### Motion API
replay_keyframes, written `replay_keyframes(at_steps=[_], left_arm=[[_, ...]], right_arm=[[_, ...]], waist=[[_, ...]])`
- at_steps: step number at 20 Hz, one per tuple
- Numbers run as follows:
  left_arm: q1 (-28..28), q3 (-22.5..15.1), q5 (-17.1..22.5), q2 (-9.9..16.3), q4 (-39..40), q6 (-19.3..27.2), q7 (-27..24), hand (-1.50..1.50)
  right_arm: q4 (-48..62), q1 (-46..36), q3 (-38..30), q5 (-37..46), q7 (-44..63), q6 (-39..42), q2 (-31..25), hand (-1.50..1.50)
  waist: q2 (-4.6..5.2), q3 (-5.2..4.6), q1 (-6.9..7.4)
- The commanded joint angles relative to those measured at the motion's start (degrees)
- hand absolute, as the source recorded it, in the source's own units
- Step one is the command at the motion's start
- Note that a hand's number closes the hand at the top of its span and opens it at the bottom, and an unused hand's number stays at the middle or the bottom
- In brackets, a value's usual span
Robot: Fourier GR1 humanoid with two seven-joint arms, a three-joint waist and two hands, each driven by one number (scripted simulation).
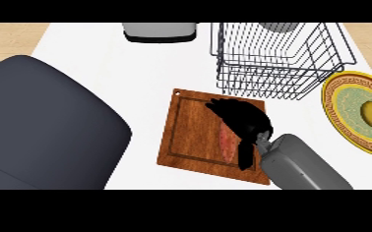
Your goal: Pick the sweet potato from the cutting board and place it in the basket
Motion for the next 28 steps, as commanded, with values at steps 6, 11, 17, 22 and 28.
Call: replay_keyframes(at_steps=[6, 11, 17, 22, 28], left_arm=[[0.98, -0.79, -0.83, -1.7, 3.61, -0.82, 2.35, 0.0], [2.87, -0.78, -0.65, -1.31, 0.49, -1.52, 4.73, 0.0], [2.64, 1.01, -0.99, -1.15, 3.06, -2.78, 1.63, 0.0], [1.91, -0.08, -1.78, -2.9, 2.93, -1.99, 2.25, 0.0], [-1.73, -2.13, -3.74, -4.18, 2.76, -0.32, 4.94, 0.0]], right_arm=[[4.04, 1.45, -0.71, 3.97, -5.72, -2.91, 0.62, -1.5], [4.34, 1.79, 0.48, 6.94, -7.48, -3.88, 1.72, 1.5], [5.94, 0.4, 1.7, 12.8, -10.84, -7.07, 1.82, 1.5], [11.78, 0.19, 3.42, 17.98, 2.15, -10.4, 13.74, 1.5], [9.84, -1.49, 10.01, 15.43, 29.09, -17.19, 18.48, 1.5]], waist=[[0.72, -1.01, -0.01], [0.61, -1.0, 0.09], [0.61, -1.02, 0.05], [0.69, -1.05, 0.31], [0.97, -1.04, 1.8]])
